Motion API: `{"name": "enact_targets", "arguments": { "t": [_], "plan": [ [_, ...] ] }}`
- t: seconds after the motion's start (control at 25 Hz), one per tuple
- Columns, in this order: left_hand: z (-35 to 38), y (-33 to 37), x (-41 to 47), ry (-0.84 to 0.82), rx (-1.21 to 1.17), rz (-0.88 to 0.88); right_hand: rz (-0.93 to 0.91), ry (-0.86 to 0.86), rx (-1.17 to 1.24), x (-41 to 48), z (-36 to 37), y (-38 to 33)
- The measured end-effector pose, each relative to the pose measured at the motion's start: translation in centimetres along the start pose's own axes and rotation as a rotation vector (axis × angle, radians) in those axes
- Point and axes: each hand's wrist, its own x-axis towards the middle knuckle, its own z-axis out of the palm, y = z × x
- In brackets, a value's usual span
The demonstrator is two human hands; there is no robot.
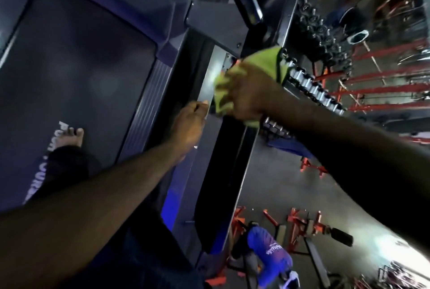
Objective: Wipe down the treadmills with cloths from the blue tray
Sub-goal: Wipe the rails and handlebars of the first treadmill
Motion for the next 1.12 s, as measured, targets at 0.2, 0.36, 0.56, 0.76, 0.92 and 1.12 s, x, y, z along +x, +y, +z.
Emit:
{"name": "enact_targets", "arguments": {
  "t": [0.2, 0.36, 0.56, 0.76, 0.92, 1.12],
  "plan": [
    [-1.6, -0.9, 0.3, 0.064, 0.061, -0.037, 0.138, -0.077, -0.19, 2.1, 0.7, -3.2],
    [-1.4, -1.8, -1.7, -0.005, 0.173, -0.061, 0.119, -0.18, 0.004, 0.7, -0.1, -4.2],
    [0.2, -6.4, -5.3, -0.121, 0.281, -0.17, 0.497, -0.05, -0.259, 1.0, -1.4, -0.3],
    [-1.5, -9.4, -8.5, -0.077, 0.355, -0.155, 0.257, -0.12, 0.107, -1.9, 3.4, -13.9],
    [-2.8, -10.3, -7.0, -0.019, 0.307, -0.179, 0.455, -0.046, -0.001, -0.8, 0.4, -6.8],
    [-3.3, -8.7, -5.0, 0.067, 0.153, -0.118, 0.306, -0.012, -0.036, -3.1, 2.7, -19.4]
  ]
}}
